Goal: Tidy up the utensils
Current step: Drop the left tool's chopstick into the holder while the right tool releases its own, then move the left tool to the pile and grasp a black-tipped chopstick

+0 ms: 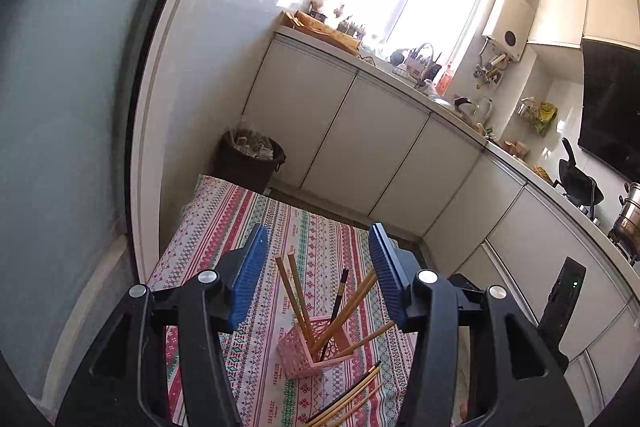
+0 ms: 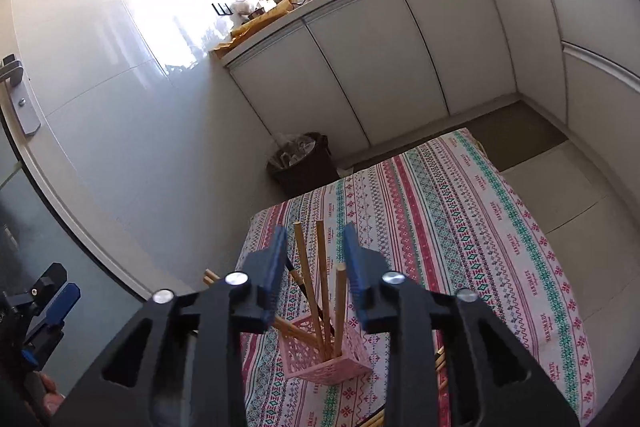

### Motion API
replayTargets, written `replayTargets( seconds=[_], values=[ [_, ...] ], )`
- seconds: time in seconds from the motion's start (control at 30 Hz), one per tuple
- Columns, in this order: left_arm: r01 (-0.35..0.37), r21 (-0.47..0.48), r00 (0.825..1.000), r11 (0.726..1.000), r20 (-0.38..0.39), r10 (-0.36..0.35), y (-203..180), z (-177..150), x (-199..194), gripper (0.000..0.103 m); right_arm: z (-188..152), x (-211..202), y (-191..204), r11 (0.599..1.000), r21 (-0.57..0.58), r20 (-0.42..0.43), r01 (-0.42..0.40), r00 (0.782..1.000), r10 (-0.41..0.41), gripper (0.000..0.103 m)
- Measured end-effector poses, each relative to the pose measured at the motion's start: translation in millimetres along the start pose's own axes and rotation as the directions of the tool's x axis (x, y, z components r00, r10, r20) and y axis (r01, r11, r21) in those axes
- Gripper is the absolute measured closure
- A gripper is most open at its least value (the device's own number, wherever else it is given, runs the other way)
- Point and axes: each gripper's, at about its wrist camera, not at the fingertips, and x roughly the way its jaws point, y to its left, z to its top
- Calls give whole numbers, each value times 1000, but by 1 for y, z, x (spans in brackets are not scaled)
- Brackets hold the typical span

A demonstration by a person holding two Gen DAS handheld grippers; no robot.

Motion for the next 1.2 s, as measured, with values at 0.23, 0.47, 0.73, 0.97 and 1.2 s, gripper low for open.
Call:
replayTargets(
  seconds=[0.23, 0.47, 0.73, 0.97, 1.2],
  values=[
    [4, 10, 1000, 1000, -17, -4, -5, -4, 0, 45, 10, -38, -3, 1000, 13, 77, 21, 997, -22, 51],
    [29, 81, 998, 996, -58, -24, -25, -16, 3, 30, 10, -73, -18, 997, 50, 89, 56, 994, -61, 21],
    [79, 203, 985, 976, -163, -46, -53, -44, 16, 7, -8, -83, -46, 974, 20, -13, 228, 974, -227, 8],
    [150, 363, 938, 920, -347, -15, -86, -95, 47, 7, -44, -82, -112, 942, 70, -186, 328, 932, -311, 7],
    [297, 462, 807, 836, -589, 39, -129, -169, 103, 15, -47, -79, -183, 889, 299, -303, 346, 918, -255, 7]
  ],
)
